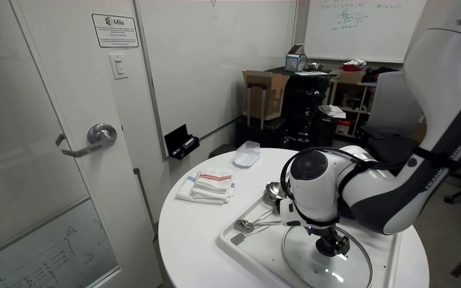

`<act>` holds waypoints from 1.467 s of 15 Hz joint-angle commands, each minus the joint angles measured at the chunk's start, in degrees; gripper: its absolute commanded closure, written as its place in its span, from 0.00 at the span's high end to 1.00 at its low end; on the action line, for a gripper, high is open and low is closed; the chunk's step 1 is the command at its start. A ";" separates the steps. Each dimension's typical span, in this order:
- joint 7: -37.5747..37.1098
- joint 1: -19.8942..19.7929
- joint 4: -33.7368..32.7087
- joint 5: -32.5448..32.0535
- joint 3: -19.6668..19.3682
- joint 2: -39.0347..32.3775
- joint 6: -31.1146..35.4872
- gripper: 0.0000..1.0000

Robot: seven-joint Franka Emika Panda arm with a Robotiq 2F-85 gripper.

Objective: Put the clear lid on the black pot

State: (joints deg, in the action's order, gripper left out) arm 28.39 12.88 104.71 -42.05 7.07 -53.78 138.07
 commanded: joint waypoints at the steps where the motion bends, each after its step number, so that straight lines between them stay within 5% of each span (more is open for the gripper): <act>1: 0.65 -0.18 -1.31 -0.77 -0.12 -1.19 -0.54 0.60; 4: 0.72 -0.32 -0.94 -0.77 -0.07 -0.89 -0.72 0.36; 7: 0.57 -0.34 -0.68 -0.82 -0.03 -0.19 -0.63 0.28; 22: -1.62 0.11 9.49 -2.08 1.11 10.21 3.12 0.26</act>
State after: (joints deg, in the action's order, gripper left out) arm 28.27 12.86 108.78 -42.33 7.75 -49.56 139.78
